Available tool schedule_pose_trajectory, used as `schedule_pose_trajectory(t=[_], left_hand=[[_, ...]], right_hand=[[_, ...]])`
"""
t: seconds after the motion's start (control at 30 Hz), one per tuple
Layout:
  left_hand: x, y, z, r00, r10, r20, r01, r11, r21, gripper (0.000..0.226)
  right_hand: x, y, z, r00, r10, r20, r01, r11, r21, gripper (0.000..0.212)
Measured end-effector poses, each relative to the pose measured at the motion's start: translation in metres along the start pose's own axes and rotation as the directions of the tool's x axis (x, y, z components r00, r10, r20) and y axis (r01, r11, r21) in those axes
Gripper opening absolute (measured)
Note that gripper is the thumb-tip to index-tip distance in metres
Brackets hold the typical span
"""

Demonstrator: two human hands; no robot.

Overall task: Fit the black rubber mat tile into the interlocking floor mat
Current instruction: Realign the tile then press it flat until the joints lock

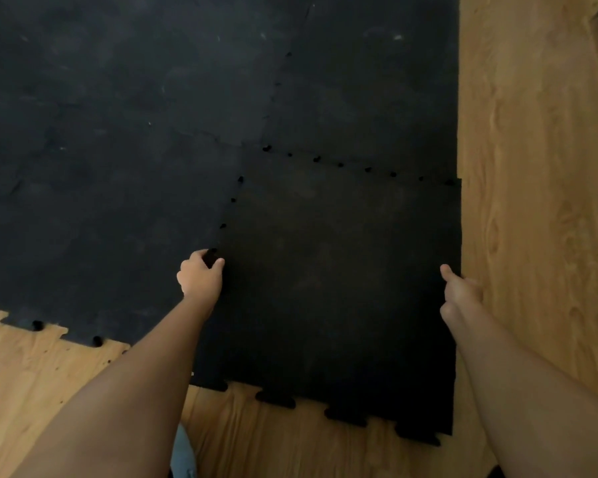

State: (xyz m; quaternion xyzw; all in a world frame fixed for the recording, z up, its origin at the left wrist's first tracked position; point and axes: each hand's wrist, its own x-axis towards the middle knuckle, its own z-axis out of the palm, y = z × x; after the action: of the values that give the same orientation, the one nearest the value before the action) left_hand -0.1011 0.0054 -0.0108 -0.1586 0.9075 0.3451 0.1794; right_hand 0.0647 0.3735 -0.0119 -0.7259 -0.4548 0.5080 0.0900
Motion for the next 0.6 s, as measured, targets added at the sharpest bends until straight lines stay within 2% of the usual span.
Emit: schedule_pose_trajectory(t=[0.13, 0.23, 0.3, 0.37, 0.4, 0.47, 0.53, 0.6], left_hand=[[-0.005, -0.006, -0.007, 0.987, 0.160, -0.023, -0.158, 0.984, 0.078, 0.047], [-0.019, -0.007, -0.003, 0.970, 0.240, -0.025, -0.225, 0.939, 0.260, 0.050], [-0.032, -0.010, 0.000, 0.957, 0.285, -0.046, -0.242, 0.880, 0.410, 0.055], [-0.043, -0.020, 0.002, 0.948, 0.314, -0.045, -0.261, 0.853, 0.451, 0.061], [-0.047, -0.027, 0.003, 0.952, 0.302, -0.050, -0.248, 0.856, 0.453, 0.065], [-0.051, -0.041, 0.006, 0.972, 0.219, -0.087, -0.162, 0.889, 0.427, 0.070], [-0.051, -0.054, 0.010, 0.986, 0.121, -0.116, -0.070, 0.925, 0.375, 0.071], [-0.049, -0.064, 0.015, 0.990, 0.090, -0.109, -0.042, 0.923, 0.382, 0.071]], right_hand=[[-0.002, 0.002, 0.003, 1.000, 0.022, -0.020, -0.023, 0.997, -0.069, 0.063], [-0.016, 0.001, 0.009, 0.996, -0.094, -0.008, 0.087, 0.951, -0.297, 0.078], [-0.023, -0.001, 0.019, 0.986, -0.164, 0.034, 0.159, 0.850, -0.503, 0.087], [-0.036, -0.001, 0.031, 0.953, -0.300, 0.040, 0.241, 0.671, -0.701, 0.091], [-0.044, 0.002, 0.039, 0.897, -0.434, 0.085, 0.332, 0.535, -0.777, 0.090], [-0.064, 0.010, 0.060, 0.688, -0.667, 0.287, 0.568, 0.248, -0.785, 0.083], [-0.093, 0.017, 0.089, 0.482, -0.710, 0.514, 0.763, 0.052, -0.644, 0.074], [-0.127, 0.025, 0.126, 0.302, -0.667, 0.681, 0.883, -0.073, -0.464, 0.067]])
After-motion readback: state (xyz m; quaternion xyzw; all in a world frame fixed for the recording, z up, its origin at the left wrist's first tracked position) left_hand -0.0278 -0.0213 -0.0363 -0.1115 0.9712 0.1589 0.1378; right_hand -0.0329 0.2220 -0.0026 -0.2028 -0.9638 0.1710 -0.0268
